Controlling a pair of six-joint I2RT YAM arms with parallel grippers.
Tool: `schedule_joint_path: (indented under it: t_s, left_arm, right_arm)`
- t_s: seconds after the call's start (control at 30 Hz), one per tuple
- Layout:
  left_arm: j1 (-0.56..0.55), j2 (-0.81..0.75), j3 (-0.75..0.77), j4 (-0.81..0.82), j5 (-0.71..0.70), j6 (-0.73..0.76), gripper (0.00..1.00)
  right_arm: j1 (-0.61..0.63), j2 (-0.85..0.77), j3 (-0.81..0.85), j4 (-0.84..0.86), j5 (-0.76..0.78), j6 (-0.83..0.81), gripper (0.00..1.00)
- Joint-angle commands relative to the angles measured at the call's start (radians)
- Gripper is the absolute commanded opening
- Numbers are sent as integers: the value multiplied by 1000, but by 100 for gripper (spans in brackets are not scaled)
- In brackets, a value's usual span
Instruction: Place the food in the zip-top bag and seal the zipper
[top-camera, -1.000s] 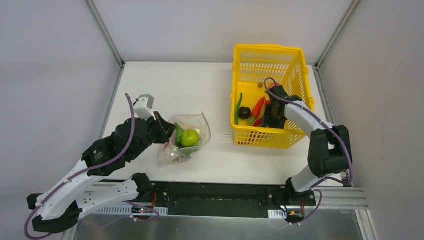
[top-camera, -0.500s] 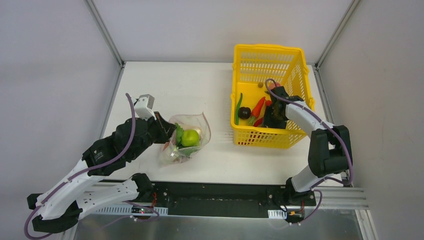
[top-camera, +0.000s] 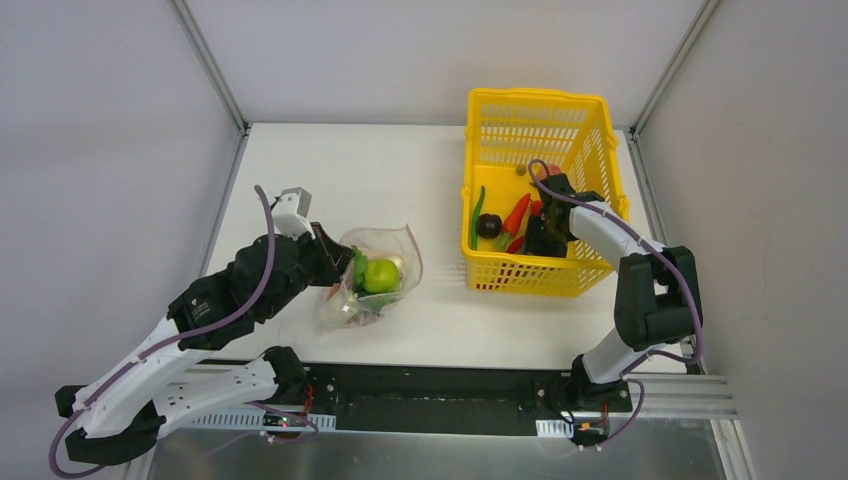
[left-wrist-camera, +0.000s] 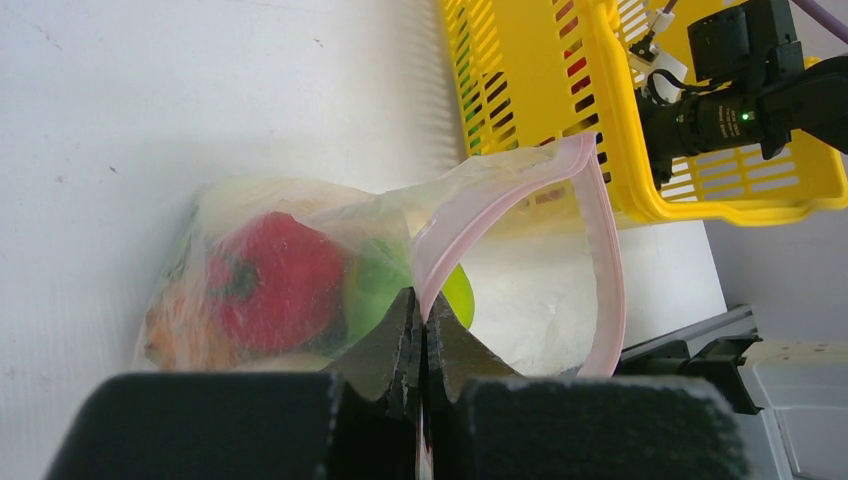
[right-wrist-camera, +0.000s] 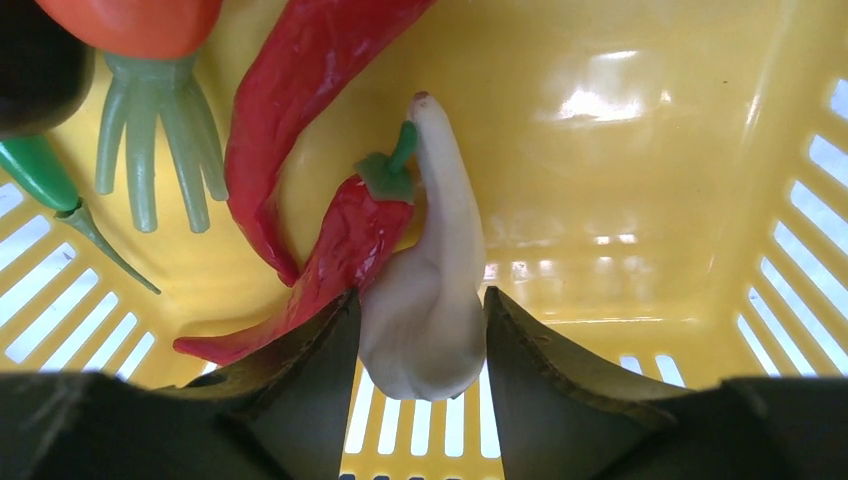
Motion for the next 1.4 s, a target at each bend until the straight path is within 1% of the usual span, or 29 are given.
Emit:
schedule_joint_path:
  t_s: [0.0, 0.13, 0.2, 0.33, 0.4, 0.67, 0.77, 0.8, 0.83, 0.93, 1.2, 1.27, 1.3, 1.37]
  left_arm:
    - [4, 15, 17, 31, -1, 7, 0]
    - [4, 0, 2, 30, -3, -1, 0]
    - [5, -10, -1, 28, -7, -2, 0]
    - [4, -14, 15, -10, -33, 2, 0]
    - [4, -12, 21, -22, -41, 3, 0]
    - [4, 0, 18, -20, -29, 4, 0]
    - [5, -6, 14, -20, -27, 5, 0]
    - [5, -9, 10, -18, -28, 5, 0]
    - [5, -12, 5, -16, -28, 5, 0]
    - [4, -19, 0, -18, -30, 5, 0]
    - [4, -45, -15, -8, -38, 2, 0]
    - [5, -49, -21, -5, -40, -1, 0]
    - [4, -51, -23, -5, -39, -2, 0]
    - [4, -51, -23, -3, -37, -2, 0]
  right_arm:
    - [-4, 1, 28, -35, -21, -17, 48]
    - [-5, -23, 28, -40, -21, -12, 45]
    - [-4, -35, 37, -56, -11, -10, 47]
    - [-5, -87, 51, -83, 14, -24, 69]
    - [-5, -106, 61, -97, 40, -20, 74]
    - [-3, -106, 23, -102, 32, -4, 76]
    - [-3, -86, 13, -86, 32, -3, 71]
    - [-3, -74, 10, -82, 32, -4, 68]
    - [-3, -61, 7, -80, -1, -5, 64]
    - [-3, -34, -6, -67, -17, -7, 58]
    - [-4, -18, -21, -51, -54, -8, 53]
    - [-4, -9, -27, -45, -51, -10, 48]
    - [-4, -4, -31, -42, -48, -9, 47]
    - [-4, 1, -42, -19, -55, -10, 40]
